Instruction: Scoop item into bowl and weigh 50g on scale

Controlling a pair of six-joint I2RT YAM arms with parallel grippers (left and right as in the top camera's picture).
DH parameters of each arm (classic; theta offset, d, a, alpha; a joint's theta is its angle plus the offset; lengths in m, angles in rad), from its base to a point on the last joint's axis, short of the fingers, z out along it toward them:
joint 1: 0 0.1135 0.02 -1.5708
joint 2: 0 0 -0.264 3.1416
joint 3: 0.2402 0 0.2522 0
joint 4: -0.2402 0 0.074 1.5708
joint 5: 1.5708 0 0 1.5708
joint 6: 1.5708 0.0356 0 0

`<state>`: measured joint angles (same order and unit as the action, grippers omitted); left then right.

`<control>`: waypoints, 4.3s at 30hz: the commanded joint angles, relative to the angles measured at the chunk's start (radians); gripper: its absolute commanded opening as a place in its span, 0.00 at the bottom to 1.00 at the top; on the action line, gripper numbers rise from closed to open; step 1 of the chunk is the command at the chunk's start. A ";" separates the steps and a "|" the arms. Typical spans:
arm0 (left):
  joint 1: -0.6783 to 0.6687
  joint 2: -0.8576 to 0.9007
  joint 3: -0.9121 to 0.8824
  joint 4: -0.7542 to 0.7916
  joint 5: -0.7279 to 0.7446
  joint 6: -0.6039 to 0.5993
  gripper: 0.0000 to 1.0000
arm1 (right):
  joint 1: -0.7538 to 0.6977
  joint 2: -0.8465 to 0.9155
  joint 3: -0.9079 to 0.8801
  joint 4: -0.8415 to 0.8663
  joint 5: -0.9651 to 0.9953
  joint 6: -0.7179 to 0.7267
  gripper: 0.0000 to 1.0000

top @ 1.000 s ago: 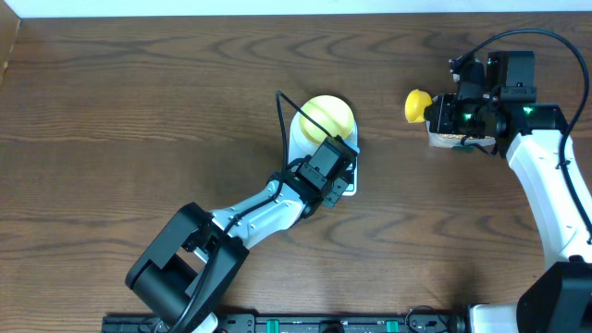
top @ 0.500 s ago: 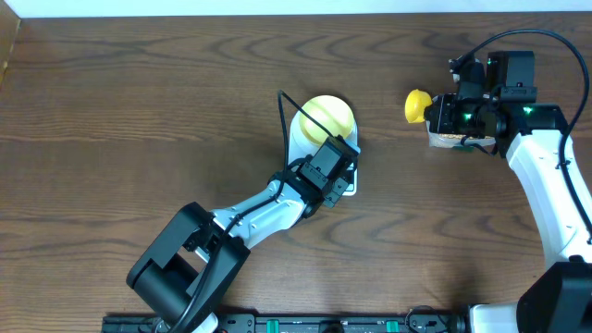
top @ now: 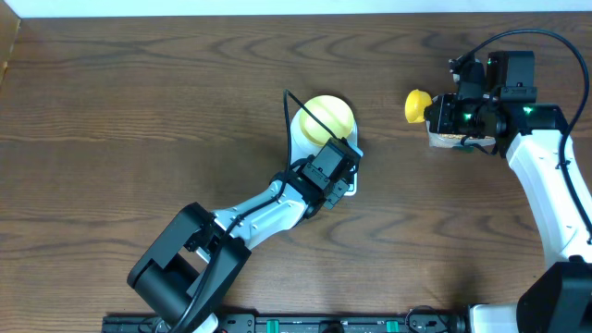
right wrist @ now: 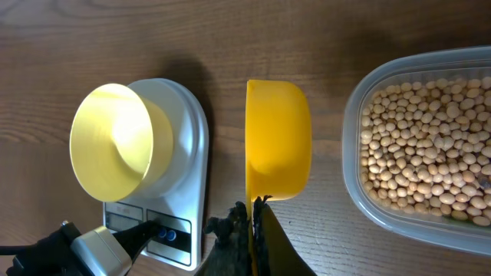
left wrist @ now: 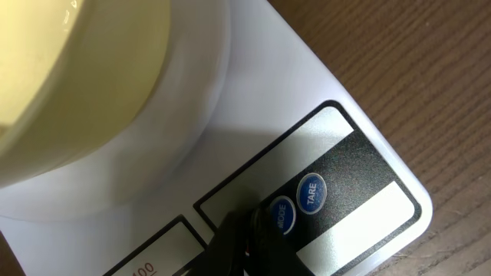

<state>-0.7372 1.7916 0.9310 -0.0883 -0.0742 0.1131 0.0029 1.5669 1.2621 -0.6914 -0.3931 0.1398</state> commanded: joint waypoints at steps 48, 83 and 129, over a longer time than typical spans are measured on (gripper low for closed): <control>0.000 -0.444 -0.035 -0.078 -0.104 -0.024 0.08 | -0.008 -0.005 0.019 -0.008 -0.033 -0.014 0.01; 0.686 -0.449 -0.034 0.150 -0.283 -0.269 0.98 | -0.044 -0.005 0.028 0.287 0.021 0.085 0.01; 0.668 -0.762 0.097 -0.734 0.632 0.208 0.98 | -0.055 -0.155 0.066 -0.087 -0.108 -0.140 0.01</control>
<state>-0.0692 1.0237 1.0122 -0.7933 0.5488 0.2523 -0.0547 1.4132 1.3136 -0.7776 -0.4831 0.0139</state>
